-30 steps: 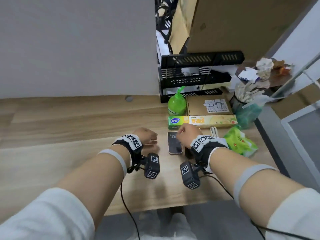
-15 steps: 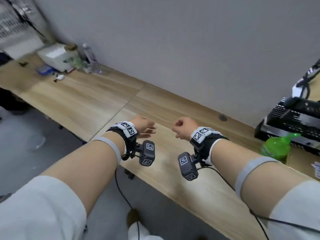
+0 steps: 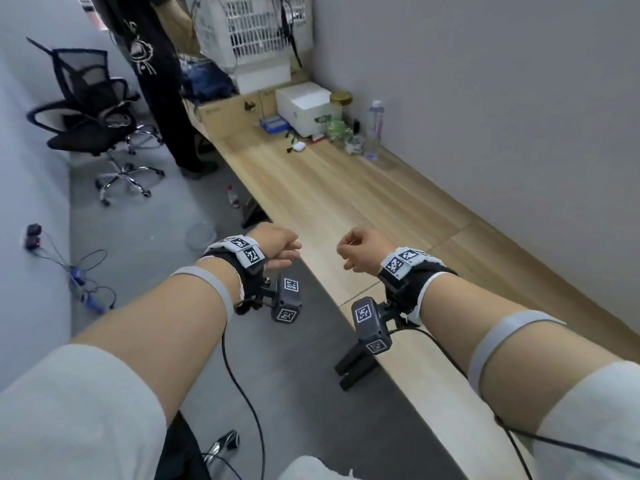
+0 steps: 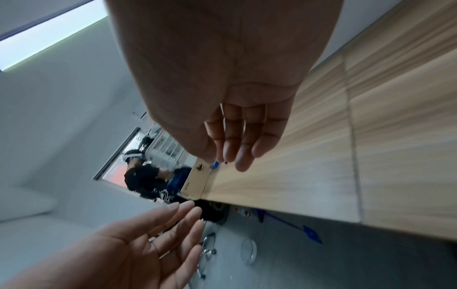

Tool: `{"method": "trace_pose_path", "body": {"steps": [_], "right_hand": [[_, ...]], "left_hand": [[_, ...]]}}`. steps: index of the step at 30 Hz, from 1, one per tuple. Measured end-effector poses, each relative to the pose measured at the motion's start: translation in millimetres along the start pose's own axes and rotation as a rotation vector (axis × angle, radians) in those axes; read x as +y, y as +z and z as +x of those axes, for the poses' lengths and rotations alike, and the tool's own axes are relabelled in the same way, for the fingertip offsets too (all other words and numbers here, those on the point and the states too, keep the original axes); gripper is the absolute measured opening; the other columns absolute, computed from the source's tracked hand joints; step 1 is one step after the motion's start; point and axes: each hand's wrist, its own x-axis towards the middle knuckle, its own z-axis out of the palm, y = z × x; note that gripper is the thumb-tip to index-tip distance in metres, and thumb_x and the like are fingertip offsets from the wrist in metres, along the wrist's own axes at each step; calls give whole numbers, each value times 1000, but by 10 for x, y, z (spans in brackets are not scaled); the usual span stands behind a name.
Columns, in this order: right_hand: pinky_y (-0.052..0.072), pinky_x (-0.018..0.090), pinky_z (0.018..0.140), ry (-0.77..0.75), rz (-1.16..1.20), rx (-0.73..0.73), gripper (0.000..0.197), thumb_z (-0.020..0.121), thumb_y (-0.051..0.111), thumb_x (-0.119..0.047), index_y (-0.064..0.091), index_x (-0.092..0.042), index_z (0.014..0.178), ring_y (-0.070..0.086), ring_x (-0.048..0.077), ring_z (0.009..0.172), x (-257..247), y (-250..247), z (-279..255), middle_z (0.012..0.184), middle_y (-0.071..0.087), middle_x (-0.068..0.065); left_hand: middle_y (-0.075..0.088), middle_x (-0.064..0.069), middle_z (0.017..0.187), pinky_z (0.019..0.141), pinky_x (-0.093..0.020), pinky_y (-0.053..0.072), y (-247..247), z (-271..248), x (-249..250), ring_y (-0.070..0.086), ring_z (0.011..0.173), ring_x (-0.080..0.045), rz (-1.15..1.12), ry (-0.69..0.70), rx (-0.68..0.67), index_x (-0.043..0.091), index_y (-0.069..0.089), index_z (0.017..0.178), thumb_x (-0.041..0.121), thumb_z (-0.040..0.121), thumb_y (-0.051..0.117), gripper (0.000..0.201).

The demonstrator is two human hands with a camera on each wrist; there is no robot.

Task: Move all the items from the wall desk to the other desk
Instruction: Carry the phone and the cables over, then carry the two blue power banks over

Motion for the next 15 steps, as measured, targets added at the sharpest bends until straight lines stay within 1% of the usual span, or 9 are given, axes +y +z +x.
{"method": "trace_pose_path", "body": {"steps": [3, 5, 8, 10, 12, 15], "right_hand": [[59, 32, 69, -11, -9, -62, 8, 86, 57, -15, 64, -16, 83, 72, 12, 67, -274, 344, 367, 77, 70, 1], [60, 31, 67, -15, -11, -72, 9, 84, 56, -15, 66, -15, 83, 72, 13, 67, -415, 509, 600, 77, 71, 2], [62, 34, 70, -23, -25, -89, 12, 83, 56, -17, 68, -15, 85, 74, 14, 70, -635, 679, 956, 80, 74, 4], [63, 35, 73, -39, -26, -97, 13, 83, 56, -18, 68, -16, 84, 75, 15, 72, -819, 756, 1221, 81, 75, 4], [62, 35, 73, -63, -16, -99, 13, 84, 57, -17, 69, -14, 87, 74, 16, 72, -1028, 815, 1515, 81, 74, 4], [58, 28, 65, -108, 13, -92, 14, 88, 56, -14, 67, -8, 93, 70, 13, 66, -1388, 874, 2013, 80, 69, 4]], "left_hand": [[72, -2, 98, 87, -34, 57, -466, 236, -81, 69, 83, -13, -46, -52, 47, 13, 64, 107, 21, 96, 57, 15], [73, -3, 99, 83, -34, 58, -705, 386, -103, 70, 85, -15, -88, -71, 62, 13, 64, 108, 20, 95, 58, 15], [74, -4, 100, 74, -31, 58, -1010, 614, -47, 72, 88, -16, -128, -69, 86, 14, 64, 109, 19, 93, 59, 17], [74, -4, 100, 72, -31, 57, -1195, 793, 66, 72, 88, -16, -147, -54, 103, 14, 64, 110, 19, 92, 59, 19], [74, -4, 100, 69, -30, 56, -1374, 1004, 232, 72, 88, -16, -158, -29, 124, 13, 64, 112, 19, 92, 60, 21], [74, -4, 98, 70, -30, 56, -1633, 1390, 588, 72, 86, -16, -159, 28, 155, 12, 65, 113, 21, 92, 61, 22]]}}
